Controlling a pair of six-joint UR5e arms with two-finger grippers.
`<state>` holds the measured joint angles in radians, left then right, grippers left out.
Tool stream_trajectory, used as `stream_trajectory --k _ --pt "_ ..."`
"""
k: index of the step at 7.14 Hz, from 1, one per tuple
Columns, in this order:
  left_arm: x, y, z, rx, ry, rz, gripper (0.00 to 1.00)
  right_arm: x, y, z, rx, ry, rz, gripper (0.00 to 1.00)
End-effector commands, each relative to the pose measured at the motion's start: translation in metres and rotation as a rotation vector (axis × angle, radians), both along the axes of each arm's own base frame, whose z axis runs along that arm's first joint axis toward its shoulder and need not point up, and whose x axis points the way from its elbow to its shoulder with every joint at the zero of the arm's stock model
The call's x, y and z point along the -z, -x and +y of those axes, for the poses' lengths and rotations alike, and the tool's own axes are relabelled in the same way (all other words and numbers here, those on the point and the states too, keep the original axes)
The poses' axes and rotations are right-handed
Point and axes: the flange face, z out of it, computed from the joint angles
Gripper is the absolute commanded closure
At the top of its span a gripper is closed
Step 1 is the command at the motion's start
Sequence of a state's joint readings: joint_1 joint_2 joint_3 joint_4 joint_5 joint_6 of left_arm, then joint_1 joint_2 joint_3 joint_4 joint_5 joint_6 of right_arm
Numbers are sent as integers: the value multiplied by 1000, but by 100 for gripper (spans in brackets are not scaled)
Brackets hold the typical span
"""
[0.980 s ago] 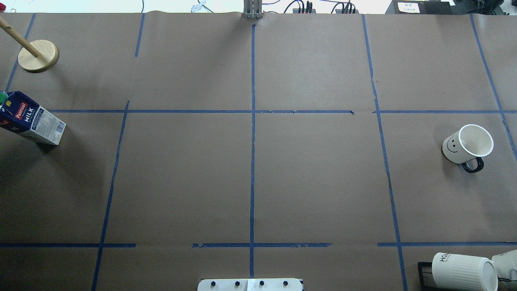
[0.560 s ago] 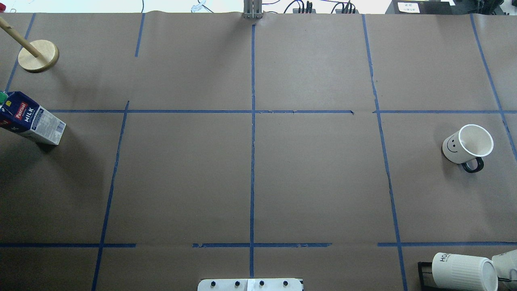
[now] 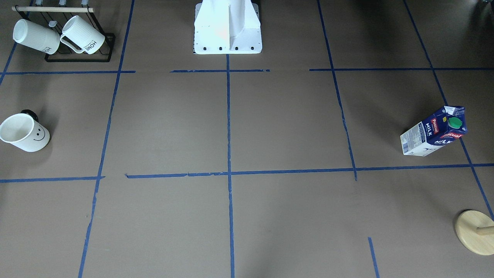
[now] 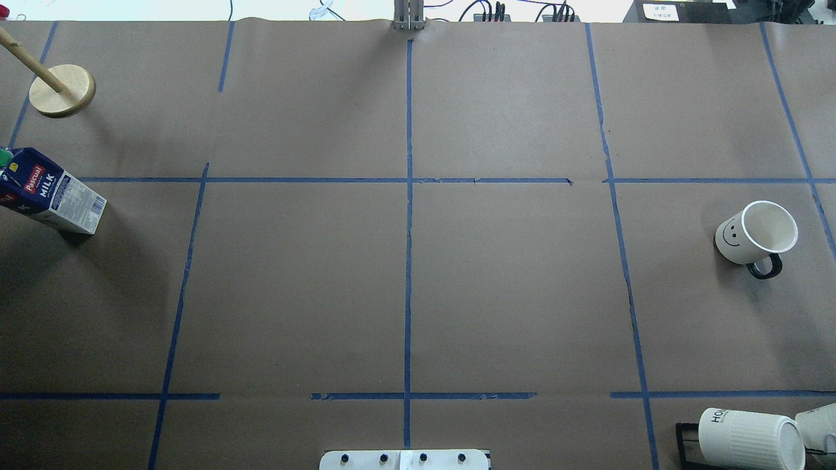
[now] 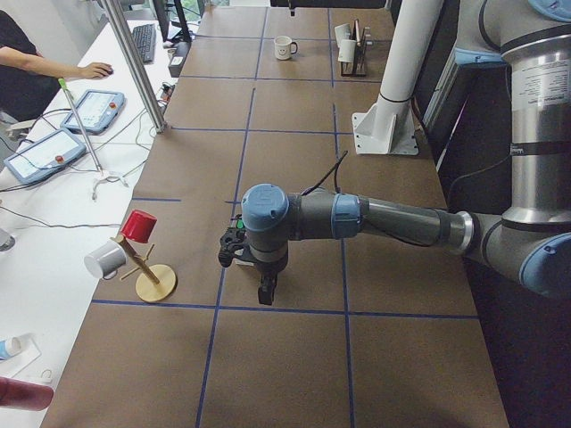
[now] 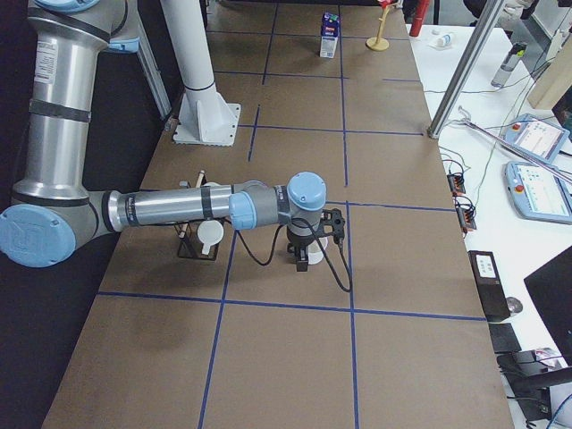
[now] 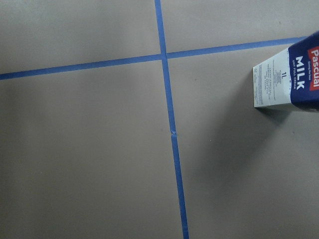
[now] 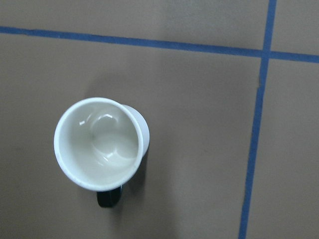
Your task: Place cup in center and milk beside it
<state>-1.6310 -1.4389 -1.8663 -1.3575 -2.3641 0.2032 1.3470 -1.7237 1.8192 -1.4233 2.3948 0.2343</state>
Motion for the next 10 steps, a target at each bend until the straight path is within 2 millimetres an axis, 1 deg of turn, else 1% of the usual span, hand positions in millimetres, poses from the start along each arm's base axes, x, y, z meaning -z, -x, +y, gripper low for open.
stream_trajectory --k 1,2,3,4,5,6,7,8,9,10 --pt "1 0 0 1 -2 1 0 -28 55 -34 -31 -7 -21 2" --pt "3 0 0 1 -5 1 0 -36 68 -50 -18 -17 -25 2" --pt "4 -1 0 3 -4 16 0 -34 80 -55 -12 -7 -25 3" --pt "5 -2 0 5 -3 28 0 -35 80 -54 -12 -3 -27 4" --pt "6 -2 -1 6 -5 28 0 -42 88 -51 4 7 -20 9" --pt "7 -3 -1 6 -6 37 0 -45 90 -50 10 12 -19 21" --pt "8 -4 -1 7 -5 51 0 -48 91 -48 12 19 -16 51" --pt "9 -4 -1 7 -5 51 0 -50 97 -46 24 22 -13 86" --pt "11 -5 -1 8 -3 70 0 -42 105 -48 37 9 -19 100" --pt "12 -6 -1 9 -1 88 0 -21 118 -53 58 -29 -36 100"
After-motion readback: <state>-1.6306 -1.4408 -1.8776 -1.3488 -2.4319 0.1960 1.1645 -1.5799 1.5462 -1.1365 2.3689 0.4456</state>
